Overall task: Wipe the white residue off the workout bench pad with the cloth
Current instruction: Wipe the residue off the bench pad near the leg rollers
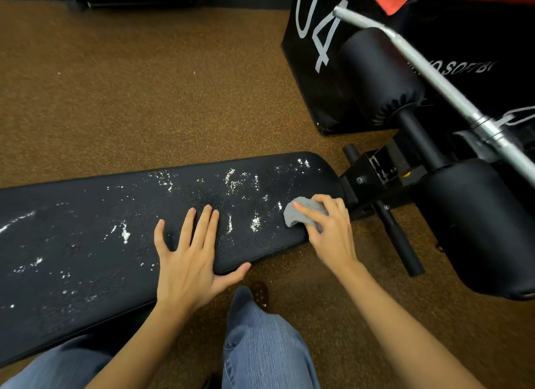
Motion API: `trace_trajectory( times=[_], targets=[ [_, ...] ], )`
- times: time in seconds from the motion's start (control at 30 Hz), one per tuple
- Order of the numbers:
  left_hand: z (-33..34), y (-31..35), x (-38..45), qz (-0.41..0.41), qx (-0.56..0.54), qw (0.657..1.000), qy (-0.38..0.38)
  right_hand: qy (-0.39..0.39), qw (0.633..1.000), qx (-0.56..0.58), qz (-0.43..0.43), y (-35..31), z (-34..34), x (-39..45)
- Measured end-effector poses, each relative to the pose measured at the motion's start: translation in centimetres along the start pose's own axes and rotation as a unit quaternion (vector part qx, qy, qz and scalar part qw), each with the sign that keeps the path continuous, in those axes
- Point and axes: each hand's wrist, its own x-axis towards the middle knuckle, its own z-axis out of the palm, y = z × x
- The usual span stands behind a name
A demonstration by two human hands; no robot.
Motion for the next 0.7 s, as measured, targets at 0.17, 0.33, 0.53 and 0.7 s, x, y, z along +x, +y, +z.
trace_trajectory(
  times=[0.17,0.33,0.53,0.7],
  targets=[
    [0.2,-0.2,0.2,-0.002,-0.011,1.000,-0.012,0.057,0.993,0.013,0.103,1.3,0.2,5.2],
    [0.0,0.1,0.5,-0.016,-0.049,0.998,-0.019,0.003,0.998,0.041,0.051,-0.7,0.5,1.3],
    [-0.5,0.8,0.8,-0.030,-0.060,0.997,-0.032,0.057,0.989,-0.009,0.133,3.2,-1.6,3.3],
    [-0.5,0.8,0.9,-0.034,-0.061,0.997,-0.032,0.083,0.975,0.019,0.203,1.5,0.3,9.1]
  ],
)
